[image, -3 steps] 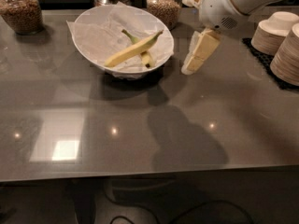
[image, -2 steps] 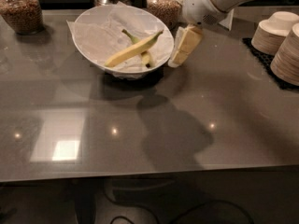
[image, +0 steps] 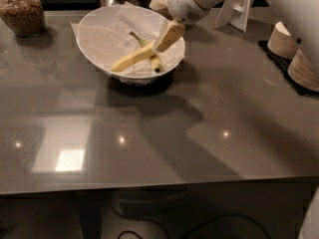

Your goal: Pick banana from white bowl

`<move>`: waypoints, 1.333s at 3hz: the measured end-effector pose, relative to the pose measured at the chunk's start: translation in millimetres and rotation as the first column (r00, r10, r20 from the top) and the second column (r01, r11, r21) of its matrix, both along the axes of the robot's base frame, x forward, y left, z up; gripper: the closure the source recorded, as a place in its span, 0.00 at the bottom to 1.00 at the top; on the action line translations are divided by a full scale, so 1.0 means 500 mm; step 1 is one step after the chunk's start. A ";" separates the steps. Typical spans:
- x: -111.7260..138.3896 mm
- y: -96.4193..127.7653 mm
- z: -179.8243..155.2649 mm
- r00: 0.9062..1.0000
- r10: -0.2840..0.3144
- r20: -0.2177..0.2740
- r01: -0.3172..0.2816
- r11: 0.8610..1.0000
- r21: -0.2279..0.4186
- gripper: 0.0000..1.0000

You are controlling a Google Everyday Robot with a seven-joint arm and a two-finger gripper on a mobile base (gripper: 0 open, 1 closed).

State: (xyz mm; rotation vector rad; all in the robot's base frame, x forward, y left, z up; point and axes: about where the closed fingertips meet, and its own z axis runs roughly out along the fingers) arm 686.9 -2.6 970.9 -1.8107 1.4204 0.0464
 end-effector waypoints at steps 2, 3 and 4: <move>0.030 0.053 -0.049 0.999 0.033 -0.023 -0.034 0.999 -0.027 0.33; 0.041 0.075 -0.086 0.998 0.047 -0.044 -0.050 0.997 -0.059 0.36; 0.052 0.089 -0.121 0.996 0.057 -0.063 -0.064 0.992 -0.105 0.36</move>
Offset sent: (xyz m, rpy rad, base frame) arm 0.0205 0.0378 -0.0425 -0.0631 0.0441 0.0471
